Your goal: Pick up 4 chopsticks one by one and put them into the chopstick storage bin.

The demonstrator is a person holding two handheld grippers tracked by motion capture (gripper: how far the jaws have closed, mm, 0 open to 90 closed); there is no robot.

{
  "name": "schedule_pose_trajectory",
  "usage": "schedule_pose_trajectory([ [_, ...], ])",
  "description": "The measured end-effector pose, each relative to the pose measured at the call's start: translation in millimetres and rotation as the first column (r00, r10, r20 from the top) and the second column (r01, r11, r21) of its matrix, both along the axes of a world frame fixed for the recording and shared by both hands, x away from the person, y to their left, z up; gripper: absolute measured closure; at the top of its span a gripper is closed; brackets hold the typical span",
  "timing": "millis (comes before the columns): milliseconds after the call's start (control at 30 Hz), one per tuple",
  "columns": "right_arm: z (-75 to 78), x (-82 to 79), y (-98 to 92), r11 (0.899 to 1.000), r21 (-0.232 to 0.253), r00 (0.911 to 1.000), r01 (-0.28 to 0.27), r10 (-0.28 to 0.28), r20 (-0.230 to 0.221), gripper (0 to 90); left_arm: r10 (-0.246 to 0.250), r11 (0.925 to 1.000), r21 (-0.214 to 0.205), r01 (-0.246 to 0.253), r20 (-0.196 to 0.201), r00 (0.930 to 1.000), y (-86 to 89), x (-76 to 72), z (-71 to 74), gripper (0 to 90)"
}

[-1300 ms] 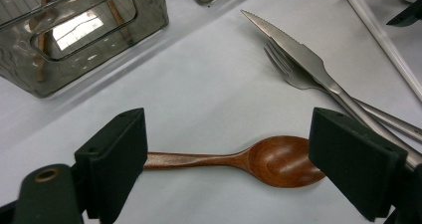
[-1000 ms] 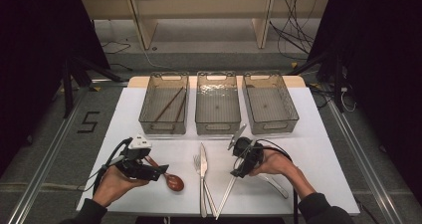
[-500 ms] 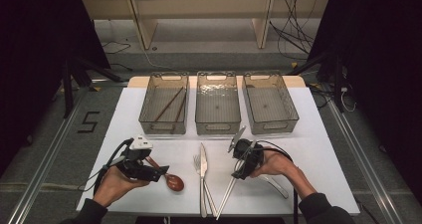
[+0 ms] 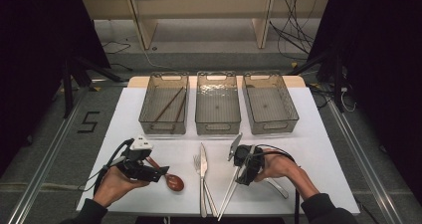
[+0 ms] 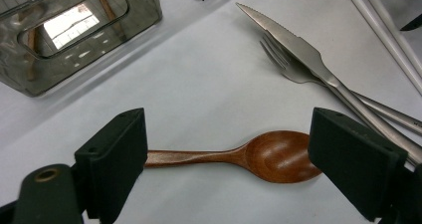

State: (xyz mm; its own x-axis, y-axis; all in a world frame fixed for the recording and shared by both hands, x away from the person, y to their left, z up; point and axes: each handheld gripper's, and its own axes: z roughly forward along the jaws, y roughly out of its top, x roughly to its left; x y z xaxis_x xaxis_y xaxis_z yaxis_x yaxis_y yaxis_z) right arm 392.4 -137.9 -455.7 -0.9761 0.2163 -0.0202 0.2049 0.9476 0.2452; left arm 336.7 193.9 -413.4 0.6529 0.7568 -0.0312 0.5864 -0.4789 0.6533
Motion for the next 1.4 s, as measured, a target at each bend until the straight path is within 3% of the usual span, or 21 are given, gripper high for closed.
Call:
schedule_pose_trajectory([
  [233,-2.1,-8.1,5.4,0.996,-0.046,0.9966,-0.08,0.08,0.015,28.0,-0.001,1.0,0.001,0.001,0.002,1.0,-0.5,-0.2,-0.2,15.4],
  [433,-2.1,-10.8,4.7,0.992,-0.057,0.9931,-0.115,0.116,0.016,29.0,-0.001,1.0,0.0,0.001,-0.001,1.0,0.0,-0.1,0.0,15.4],
  [600,0.0,-10.7,3.1,0.991,-0.073,0.9933,-0.111,0.113,0.022,33.8,-0.003,1.0,0.005,0.003,0.002,1.0,-0.4,-0.3,-0.2,15.5],
  [800,-1.6,-14.8,5.0,0.982,-0.101,0.9865,-0.158,0.162,0.027,32.2,0.0,1.0,0.004,0.0,0.002,1.0,-0.7,-0.2,-0.5,15.6],
  [1100,-2.9,-12.7,4.9,0.983,-0.104,0.988,-0.154,0.155,0.001,34.6,0.0,1.0,0.003,0.0,0.0,1.0,-0.5,-0.2,-0.2,15.7],
  [1233,-2.0,-13.5,5.5,0.983,-0.109,0.9889,-0.148,0.147,-0.023,39.9,0.001,1.0,0.002,-0.001,0.001,1.0,-0.9,-0.4,-0.5,15.7],
  [1400,-1.4,-14.1,6.4,0.979,-0.114,0.9854,-0.17,0.17,-0.016,43.0,0.003,1.0,-0.002,-0.003,-0.003,1.0,-1.0,-0.2,-1.0,15.7],
])
